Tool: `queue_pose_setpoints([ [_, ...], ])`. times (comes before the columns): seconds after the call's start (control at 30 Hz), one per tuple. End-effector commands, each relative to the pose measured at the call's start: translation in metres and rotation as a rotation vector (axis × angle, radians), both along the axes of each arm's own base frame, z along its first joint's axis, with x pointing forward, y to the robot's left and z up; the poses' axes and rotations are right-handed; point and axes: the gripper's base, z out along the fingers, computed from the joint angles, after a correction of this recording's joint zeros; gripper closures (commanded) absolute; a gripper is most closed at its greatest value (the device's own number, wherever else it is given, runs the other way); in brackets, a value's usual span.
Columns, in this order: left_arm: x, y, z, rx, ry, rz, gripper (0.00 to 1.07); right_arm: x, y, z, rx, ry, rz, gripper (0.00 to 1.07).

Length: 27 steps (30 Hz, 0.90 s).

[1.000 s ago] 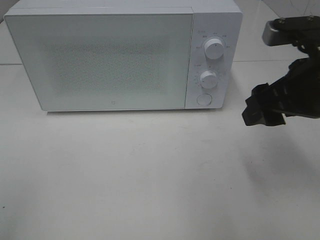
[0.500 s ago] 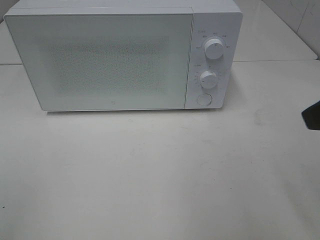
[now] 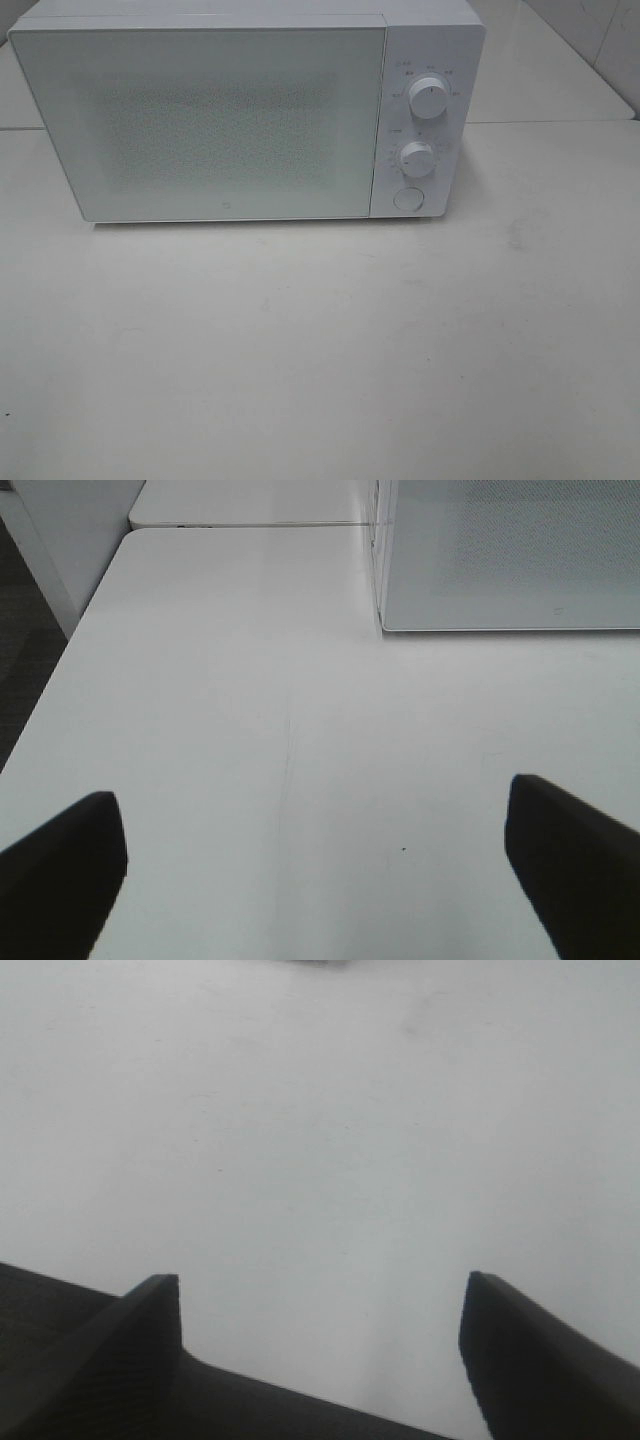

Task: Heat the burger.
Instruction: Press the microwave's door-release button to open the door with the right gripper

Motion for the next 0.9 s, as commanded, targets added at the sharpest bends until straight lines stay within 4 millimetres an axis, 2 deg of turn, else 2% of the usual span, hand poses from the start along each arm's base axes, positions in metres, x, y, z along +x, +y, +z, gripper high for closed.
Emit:
queue_pose_setpoints([
  [0.03, -0.003, 0.000, -0.001, 0.000, -0.026, 0.001, 0.09, -0.014, -0.007, -0.009, -0.017, -0.028, -0.035, 0.32],
  [0.07, -0.003, 0.000, -0.001, 0.000, -0.026, 0.001, 0.09, -0.022, -0.009, -0.013, 0.000, -0.041, -0.050, 0.32],
  [0.13, -0.003, 0.000, -0.001, 0.000, -0.026, 0.001, 0.09, -0.025, -0.010, -0.015, 0.009, -0.051, -0.062, 0.32],
  [0.27, -0.003, 0.000, -0.001, 0.000, -0.026, 0.001, 0.09, -0.039, -0.015, -0.014, 0.023, -0.150, -0.130, 0.32],
  [0.6, -0.003, 0.000, -0.001, 0.000, -0.026, 0.001, 0.09, -0.061, -0.017, -0.018, 0.058, -0.332, -0.207, 0.32],
  [0.9, -0.003, 0.000, -0.001, 0.001, -0.025, 0.002, 0.09, -0.061, -0.017, -0.018, 0.054, -0.332, -0.224, 0.33],
])
